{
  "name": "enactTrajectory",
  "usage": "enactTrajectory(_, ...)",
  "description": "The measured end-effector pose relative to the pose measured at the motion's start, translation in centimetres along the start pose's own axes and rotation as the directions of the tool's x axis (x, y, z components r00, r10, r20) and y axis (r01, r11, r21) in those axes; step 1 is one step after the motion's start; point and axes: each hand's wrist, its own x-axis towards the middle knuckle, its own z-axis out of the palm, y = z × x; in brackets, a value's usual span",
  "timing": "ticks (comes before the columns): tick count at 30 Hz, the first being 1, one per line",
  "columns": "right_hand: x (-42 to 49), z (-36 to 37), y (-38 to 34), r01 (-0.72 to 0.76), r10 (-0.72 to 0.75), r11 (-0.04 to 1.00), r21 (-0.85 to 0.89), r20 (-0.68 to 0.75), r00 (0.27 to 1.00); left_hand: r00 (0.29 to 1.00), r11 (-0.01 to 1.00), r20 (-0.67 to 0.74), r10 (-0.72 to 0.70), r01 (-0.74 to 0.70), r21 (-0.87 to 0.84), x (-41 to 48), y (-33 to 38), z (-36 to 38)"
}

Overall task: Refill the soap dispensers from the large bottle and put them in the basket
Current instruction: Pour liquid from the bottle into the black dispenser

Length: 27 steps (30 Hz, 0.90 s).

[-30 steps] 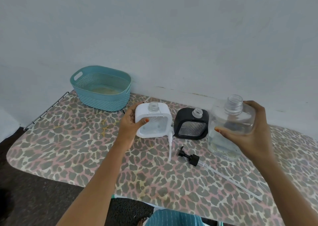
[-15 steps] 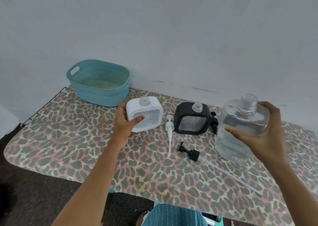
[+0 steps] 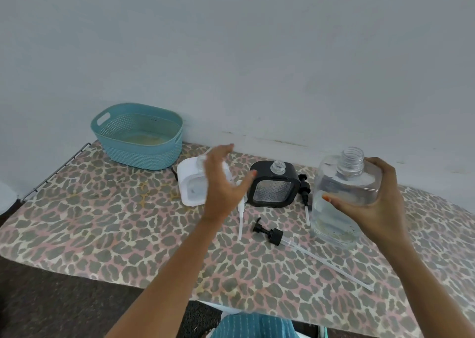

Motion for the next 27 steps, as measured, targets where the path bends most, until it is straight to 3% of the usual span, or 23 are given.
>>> enactTrajectory(1,0.1,-0.2,0.1,-0.002,0.002,1.000,0.003,-0.002,1.000,0.987,0.997,0.157,-0.047,0.056,-0.054,0.3,0.6,1.2)
enactTrajectory(3,0.2,-0.4,0.3,-0.004,0.004,1.000,0.000,-0.003,1.000,0.895,0.975,0.404,-0.191,0.220,-0.027,0.7,0.7,3.3)
enactTrajectory(5,0.4,-0.6,0.5,-0.012,0.012,1.000,-0.004,0.001,1.000,0.789,0.931,0.503,-0.354,0.348,0.110,1.0,0.0,5.1)
enactTrajectory(7,0.6,-0.8,0.8,-0.021,0.021,1.000,-0.003,0.010,1.000,0.727,0.887,0.512,-0.458,0.407,0.216,1.3,-0.7,6.1)
enactTrajectory(13,0.9,-0.9,2.4,-0.038,0.039,0.999,-0.009,0.051,0.998,0.744,0.846,0.416,-0.523,0.510,0.154,1.2,-1.6,6.0)
enactTrajectory(19,1.1,-0.9,3.2,-0.038,0.039,0.999,-0.010,0.073,0.997,0.816,0.879,0.334,-0.471,0.467,0.097,1.3,-0.4,5.9)
enactTrajectory(27,2.1,-2.9,2.3,0.031,-0.021,0.995,-0.092,0.100,0.995,0.802,0.818,0.422,-0.422,0.537,-0.203,2.4,3.2,4.0)
